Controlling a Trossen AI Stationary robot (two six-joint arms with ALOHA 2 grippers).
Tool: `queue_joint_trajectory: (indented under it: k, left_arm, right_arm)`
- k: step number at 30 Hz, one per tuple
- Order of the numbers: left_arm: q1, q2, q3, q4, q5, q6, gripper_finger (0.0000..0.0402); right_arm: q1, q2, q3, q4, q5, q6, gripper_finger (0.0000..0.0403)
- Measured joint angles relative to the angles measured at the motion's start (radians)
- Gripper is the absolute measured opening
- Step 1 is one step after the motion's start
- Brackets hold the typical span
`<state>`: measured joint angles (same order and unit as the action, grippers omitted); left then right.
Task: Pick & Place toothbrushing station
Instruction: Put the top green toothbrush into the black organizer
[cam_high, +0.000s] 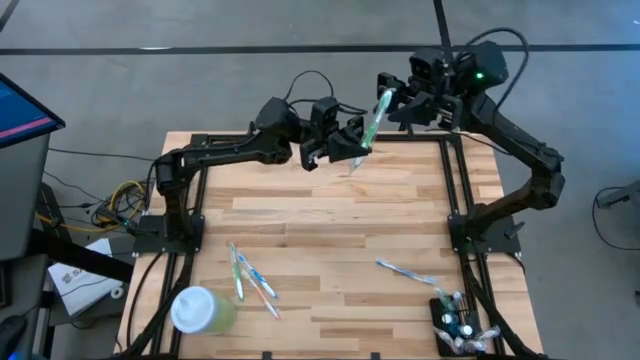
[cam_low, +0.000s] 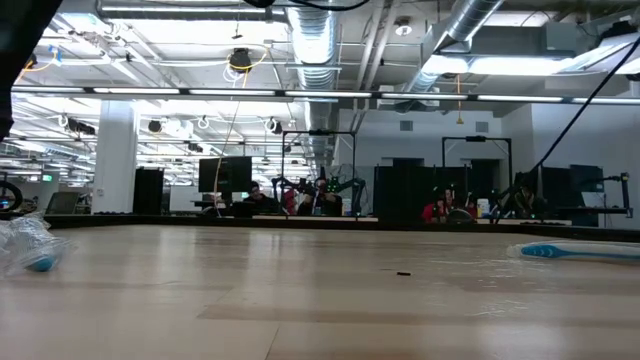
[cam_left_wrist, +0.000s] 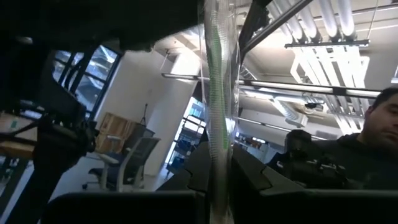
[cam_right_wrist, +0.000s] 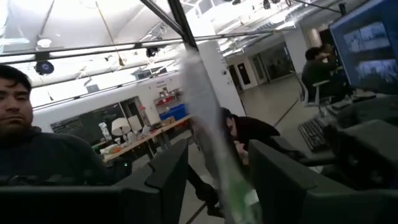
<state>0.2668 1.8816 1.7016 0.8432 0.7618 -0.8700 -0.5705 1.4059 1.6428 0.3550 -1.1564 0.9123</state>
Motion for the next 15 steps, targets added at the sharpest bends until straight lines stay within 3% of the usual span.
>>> queue_joint_trajectory:
  k: [15]
  left_arm:
    - [0.001, 0.000, -0.028, -0.013, -0.006, 0.007, 0.0018]
  right_arm:
    - [0.017, 0.008, 0.000, -0.015, -0.029, -0.054, 0.0141]
